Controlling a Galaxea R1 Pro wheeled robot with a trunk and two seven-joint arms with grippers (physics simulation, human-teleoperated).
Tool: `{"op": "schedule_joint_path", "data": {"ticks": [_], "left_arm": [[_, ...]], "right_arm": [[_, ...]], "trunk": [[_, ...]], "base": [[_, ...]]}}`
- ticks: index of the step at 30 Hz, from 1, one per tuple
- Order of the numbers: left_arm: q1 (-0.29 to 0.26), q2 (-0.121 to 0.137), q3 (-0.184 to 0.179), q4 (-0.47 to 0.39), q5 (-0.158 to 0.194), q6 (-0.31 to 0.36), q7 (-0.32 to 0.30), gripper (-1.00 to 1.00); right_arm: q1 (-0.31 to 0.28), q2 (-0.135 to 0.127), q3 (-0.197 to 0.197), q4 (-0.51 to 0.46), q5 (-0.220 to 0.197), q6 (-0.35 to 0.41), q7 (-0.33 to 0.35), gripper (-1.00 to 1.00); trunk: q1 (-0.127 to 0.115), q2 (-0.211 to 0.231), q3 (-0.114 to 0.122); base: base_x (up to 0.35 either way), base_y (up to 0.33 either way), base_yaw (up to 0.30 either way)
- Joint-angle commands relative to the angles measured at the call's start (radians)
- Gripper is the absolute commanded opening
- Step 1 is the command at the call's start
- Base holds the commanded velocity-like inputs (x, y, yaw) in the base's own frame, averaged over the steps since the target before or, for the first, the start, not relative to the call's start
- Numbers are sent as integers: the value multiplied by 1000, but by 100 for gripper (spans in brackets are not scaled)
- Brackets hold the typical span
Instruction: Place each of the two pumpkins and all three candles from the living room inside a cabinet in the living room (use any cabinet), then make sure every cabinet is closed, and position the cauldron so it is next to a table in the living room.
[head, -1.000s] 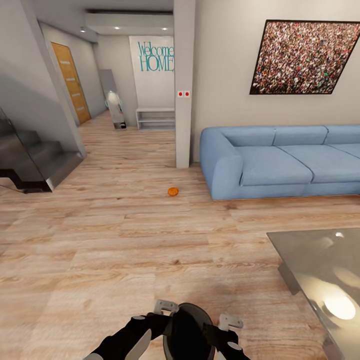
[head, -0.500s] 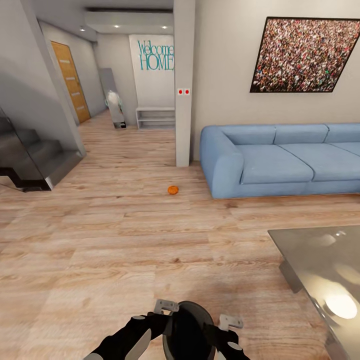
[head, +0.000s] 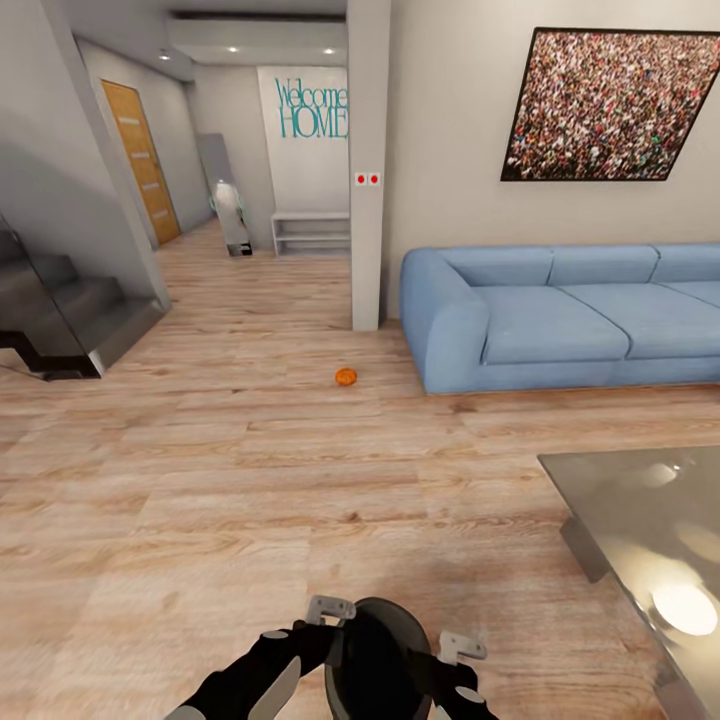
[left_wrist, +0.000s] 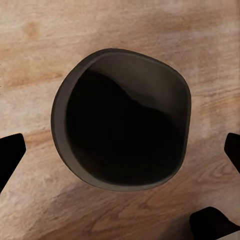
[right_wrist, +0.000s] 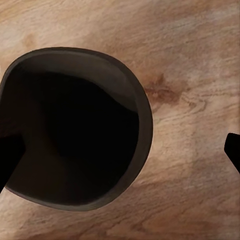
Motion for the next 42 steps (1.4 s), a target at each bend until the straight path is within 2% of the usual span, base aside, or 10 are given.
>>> {"op": "schedule_joint_path", "data": {"ticks": [1,4,12,42], "left_arm": [[-1,1,-3,0,5,2,0,100],[-1,1,-2,3,5,-1,6,100],[-1,-1,-6,5,4,-3,72,100],[-1,-2,-16,5,0,-4,77,100]], "right_arm": [[-1,0,8,1,-10,-5,-6,100],[0,-1,8,1,-11,-5,-6,100],[-1,-1,8,1,-11,-5,-6,100],[-1,-2,8,3,-12,-6,-6,100]], "trunk": [[4,-8,-4],[15,-29,-13],[46,-85,-38],[161,-295,-132]], "base": [[0,0,0],[0,0,0],[0,0,0],[0,0,0]]}}
